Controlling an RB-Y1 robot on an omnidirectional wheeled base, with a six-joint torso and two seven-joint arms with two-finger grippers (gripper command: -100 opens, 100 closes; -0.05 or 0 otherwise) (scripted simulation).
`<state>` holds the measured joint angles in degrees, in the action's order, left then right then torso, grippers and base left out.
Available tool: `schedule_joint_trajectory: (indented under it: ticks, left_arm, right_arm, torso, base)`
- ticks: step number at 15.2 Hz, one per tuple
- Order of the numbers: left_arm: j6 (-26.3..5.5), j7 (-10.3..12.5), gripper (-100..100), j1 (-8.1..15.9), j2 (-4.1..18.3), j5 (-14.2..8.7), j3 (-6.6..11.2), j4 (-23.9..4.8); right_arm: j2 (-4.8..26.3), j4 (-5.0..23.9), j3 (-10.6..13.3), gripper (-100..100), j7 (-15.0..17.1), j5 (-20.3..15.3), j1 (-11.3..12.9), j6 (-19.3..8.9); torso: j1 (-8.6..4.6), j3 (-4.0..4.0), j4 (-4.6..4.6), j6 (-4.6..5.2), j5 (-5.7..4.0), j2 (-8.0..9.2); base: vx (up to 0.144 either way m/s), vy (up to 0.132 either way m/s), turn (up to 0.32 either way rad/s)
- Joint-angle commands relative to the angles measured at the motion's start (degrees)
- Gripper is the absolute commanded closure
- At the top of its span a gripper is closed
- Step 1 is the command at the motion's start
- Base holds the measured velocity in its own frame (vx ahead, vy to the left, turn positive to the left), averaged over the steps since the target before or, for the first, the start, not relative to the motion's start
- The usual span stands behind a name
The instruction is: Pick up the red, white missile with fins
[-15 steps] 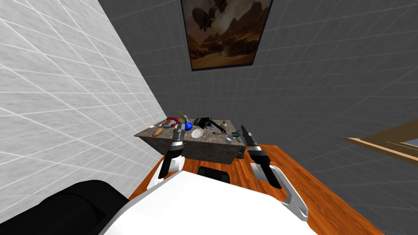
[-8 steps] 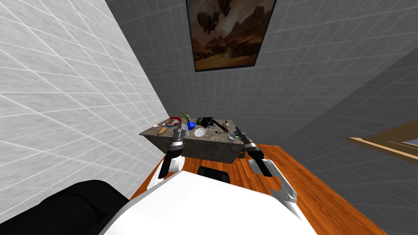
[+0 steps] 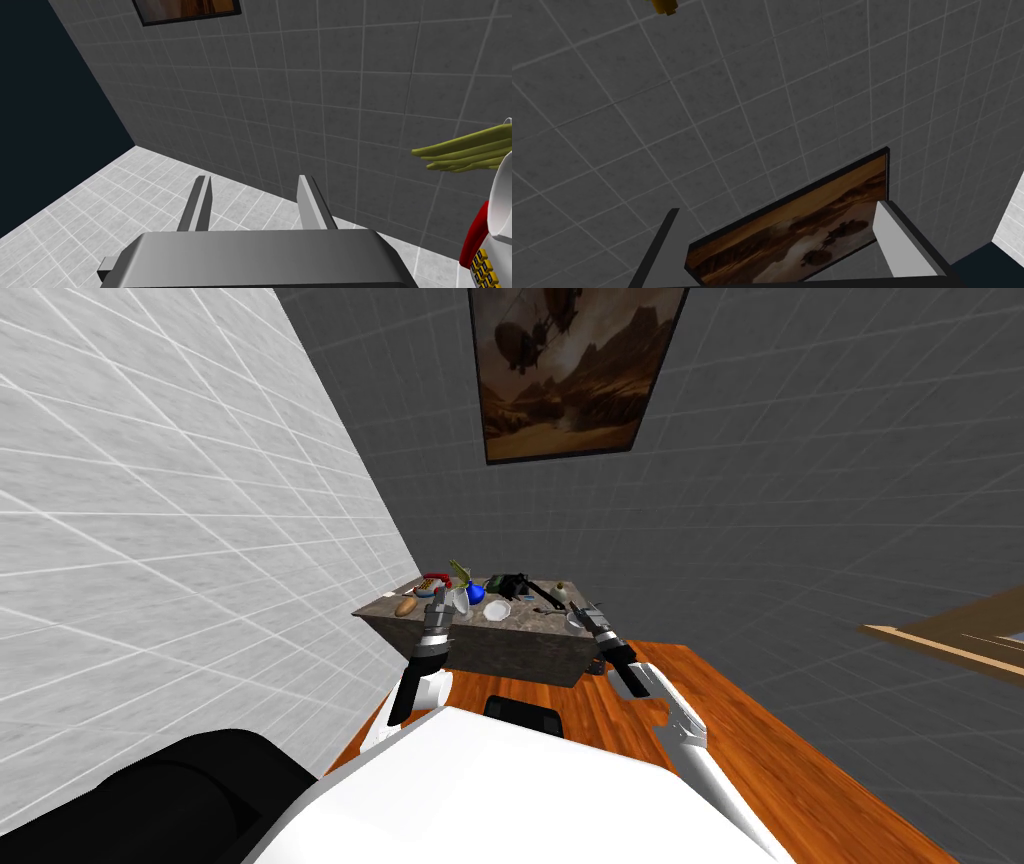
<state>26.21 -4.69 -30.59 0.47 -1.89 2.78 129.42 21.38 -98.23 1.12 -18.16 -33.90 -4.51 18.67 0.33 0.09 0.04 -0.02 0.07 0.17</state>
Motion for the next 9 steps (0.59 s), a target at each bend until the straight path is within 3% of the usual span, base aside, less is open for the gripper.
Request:
schedule_joint_trajectory:
  ticks: [1, 2, 3, 6, 7, 9]
  left_arm:
    - [0.0, 0.0, 0, 0.0, 0.0, 0.0, 0.0, 0.0]
    - [0.0, 0.0, 0, 0.0, 0.0, 0.0, 0.0, 0.0]
    - [0.0, 0.0, 0, 0.0, 0.0, 0.0, 0.0, 0.0]
    - [0.0, 0.0, 0, 0.0, 0.0, 0.0, 0.0, 0.0]
    - [0.0, 0.0, 0, 0.0, 0.0, 0.0, 0.0, 0.0]
    - [0.0, 0.0, 0, 0.0, 0.0, 0.0, 0.0, 0.0]
  right_arm:
    - [0.8, 2.9, 0.4, -100, -1.3, -2.9, 1.7, -0.5]
    - [0.8, 3.3, 0.4, -100, -1.3, -3.2, 1.7, -0.5]
    - [2.0, 4.7, 0.8, -100, -2.7, -5.2, 4.0, -1.0]
    - [2.0, 6.7, 0.8, -100, -2.7, -6.3, 4.0, -1.0]
    - [3.1, 8.5, 1.2, -100, -4.2, -8.8, 6.3, -1.6]
    - [3.1, 10.1, 1.2, -100, -4.2, -9.4, 6.3, -1.6]
  torso:
    - [0.0, 0.0, 0.0, 0.0, 0.0, 0.0]
    - [0.04, 0.02, 0.01, 0.01, 0.01, 0.03]
    - [0.02, 0.02, 0.0, 0.02, 0.01, 0.02]
    - [-0.02, -0.02, -0.01, 0.02, 0.0, -0.05]
    - [-0.12, -0.04, -0.02, 0.02, -0.02, -0.09]
    - [-0.05, -0.04, -0.02, 0.01, -0.01, -0.07]
  base:
    - [-0.061, 0.096, 0.016]
    - [-0.043, 0.081, 0.002]
    - [-0.04, 0.094, 0.012]
    - [-0.02, 0.063, 0.006]
    - [-0.023, 0.061, 0.017]
    - [-0.029, 0.066, 0.013]
